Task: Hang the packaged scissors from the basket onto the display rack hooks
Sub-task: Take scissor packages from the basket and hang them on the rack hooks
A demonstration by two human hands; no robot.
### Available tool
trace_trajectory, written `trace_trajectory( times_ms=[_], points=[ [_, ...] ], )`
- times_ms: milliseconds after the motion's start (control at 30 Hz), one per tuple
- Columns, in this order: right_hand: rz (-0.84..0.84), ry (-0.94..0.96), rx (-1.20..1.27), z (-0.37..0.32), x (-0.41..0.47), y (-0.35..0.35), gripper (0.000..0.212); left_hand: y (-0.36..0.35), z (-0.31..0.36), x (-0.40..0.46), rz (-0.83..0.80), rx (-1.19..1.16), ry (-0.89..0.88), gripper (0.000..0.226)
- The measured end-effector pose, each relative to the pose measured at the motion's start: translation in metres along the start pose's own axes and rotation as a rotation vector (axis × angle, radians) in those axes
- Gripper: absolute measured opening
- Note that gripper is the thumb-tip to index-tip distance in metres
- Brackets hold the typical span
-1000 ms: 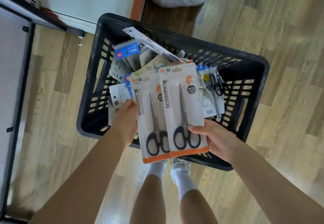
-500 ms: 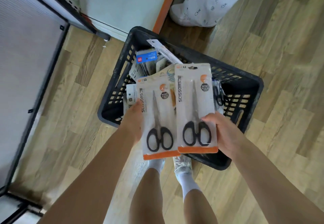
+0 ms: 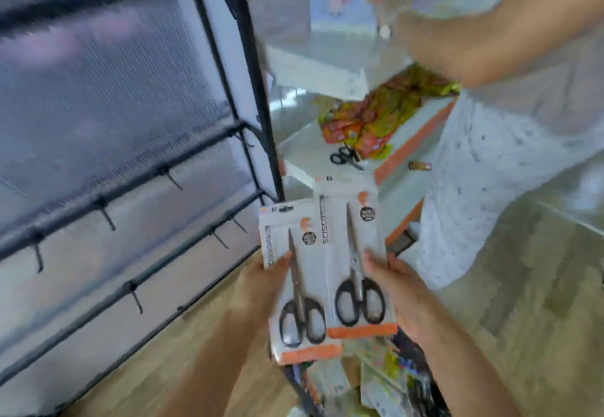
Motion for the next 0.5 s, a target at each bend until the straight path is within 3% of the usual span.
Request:
trace_trajectory(
  times_ms=[200,400,500],
  points=[
    [-0.150,0.266,-0.151,-0.147,-0.010,-0.115,0.015,0.061,0.155,-0.113,0.103,-0.051,-0.328,0.021],
    [-0.277,0.358,-0.173,-0.224,-0.019,-0.212,0.022,0.131,0.229,-0.174,0.252,-0.150,-0.517,0.023],
    [-0.219,0.407,-0.173,-0.239,-0.017,-0.240,0.019,0.153,0.251,-0.185,0.279,-0.208,-0.569,0.022]
  ],
)
Point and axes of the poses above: each hand's wrist, its own x-axis towards the middle knuckle, its own y-axis out of the back of the hand, z = x × y, the point moved 6 cm from there along x, towards the middle knuckle, and after that the axes turned 7 degrees about -z, right-handed, at the moved point
